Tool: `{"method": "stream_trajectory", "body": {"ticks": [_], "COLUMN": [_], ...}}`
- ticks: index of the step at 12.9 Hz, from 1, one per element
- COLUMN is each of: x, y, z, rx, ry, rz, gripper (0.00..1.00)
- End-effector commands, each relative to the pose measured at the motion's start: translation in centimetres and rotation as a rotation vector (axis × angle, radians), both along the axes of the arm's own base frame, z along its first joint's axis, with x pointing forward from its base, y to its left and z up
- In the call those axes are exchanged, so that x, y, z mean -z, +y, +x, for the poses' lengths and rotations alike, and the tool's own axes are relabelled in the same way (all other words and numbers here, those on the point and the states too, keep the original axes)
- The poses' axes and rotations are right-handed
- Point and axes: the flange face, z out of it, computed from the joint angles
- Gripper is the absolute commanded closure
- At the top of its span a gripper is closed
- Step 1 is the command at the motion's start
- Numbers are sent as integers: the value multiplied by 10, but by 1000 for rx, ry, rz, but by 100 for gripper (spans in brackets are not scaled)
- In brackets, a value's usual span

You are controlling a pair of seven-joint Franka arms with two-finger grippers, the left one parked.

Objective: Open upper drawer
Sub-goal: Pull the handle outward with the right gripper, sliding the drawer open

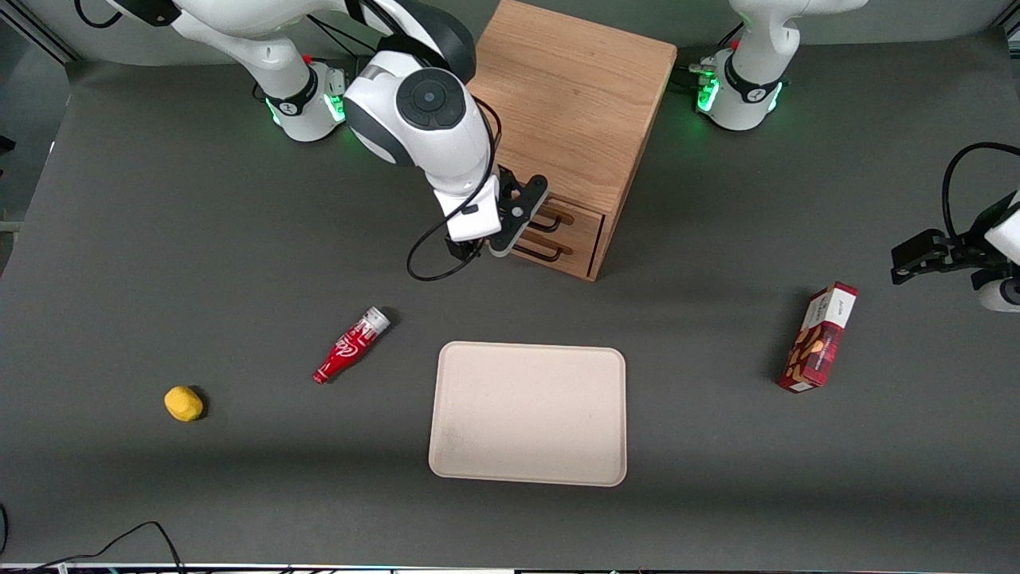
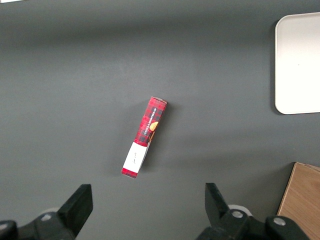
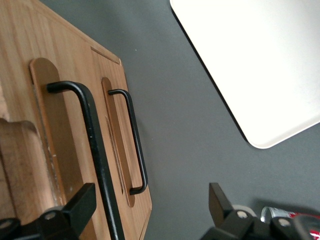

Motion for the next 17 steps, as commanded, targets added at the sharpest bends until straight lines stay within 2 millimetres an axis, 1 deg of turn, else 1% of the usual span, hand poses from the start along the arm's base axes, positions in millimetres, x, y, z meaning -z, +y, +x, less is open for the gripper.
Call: {"method": "stream_trajectory", "body": {"ticks": [1,7,8,13,15,16,17], "x": [11,31,31,34,27,27,28], "y": [1,-1,-7,-43,-56,-63,-75], "z": [4,20,26,67,83,91,102], "rx": [-27,-44,-56,-95,-83,-71,-59], "ry": [-11,-40,-44,-78,-95,-90,-88], "rz": [6,24,22,5,11,26,45], "gripper": [0,0,0,0,0,0,0]}}
